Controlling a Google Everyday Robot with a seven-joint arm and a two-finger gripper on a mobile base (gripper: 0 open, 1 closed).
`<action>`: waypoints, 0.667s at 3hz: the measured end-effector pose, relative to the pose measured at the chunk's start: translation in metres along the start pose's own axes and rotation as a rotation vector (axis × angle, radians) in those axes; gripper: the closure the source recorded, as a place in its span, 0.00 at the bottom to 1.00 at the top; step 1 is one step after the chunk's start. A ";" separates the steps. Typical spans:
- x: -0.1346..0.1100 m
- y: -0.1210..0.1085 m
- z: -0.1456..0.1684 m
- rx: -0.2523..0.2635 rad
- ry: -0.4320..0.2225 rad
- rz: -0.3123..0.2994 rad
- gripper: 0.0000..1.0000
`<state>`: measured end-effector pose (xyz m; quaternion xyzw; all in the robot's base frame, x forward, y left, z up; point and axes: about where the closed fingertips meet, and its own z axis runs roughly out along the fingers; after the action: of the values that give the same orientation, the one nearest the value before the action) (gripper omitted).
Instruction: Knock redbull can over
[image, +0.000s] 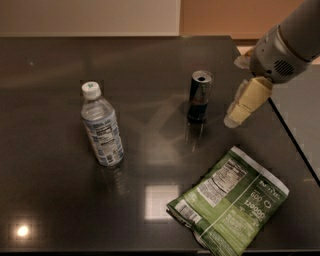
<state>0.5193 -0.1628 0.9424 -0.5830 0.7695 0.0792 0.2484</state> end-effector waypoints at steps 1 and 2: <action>-0.008 -0.016 0.023 -0.014 -0.083 0.046 0.00; -0.016 -0.028 0.041 -0.025 -0.162 0.083 0.00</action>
Offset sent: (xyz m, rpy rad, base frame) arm 0.0666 0.0299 -0.0346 0.2957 0.0051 -0.0562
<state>0.5608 -0.1414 0.9193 -0.5452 0.7694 0.1459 0.2991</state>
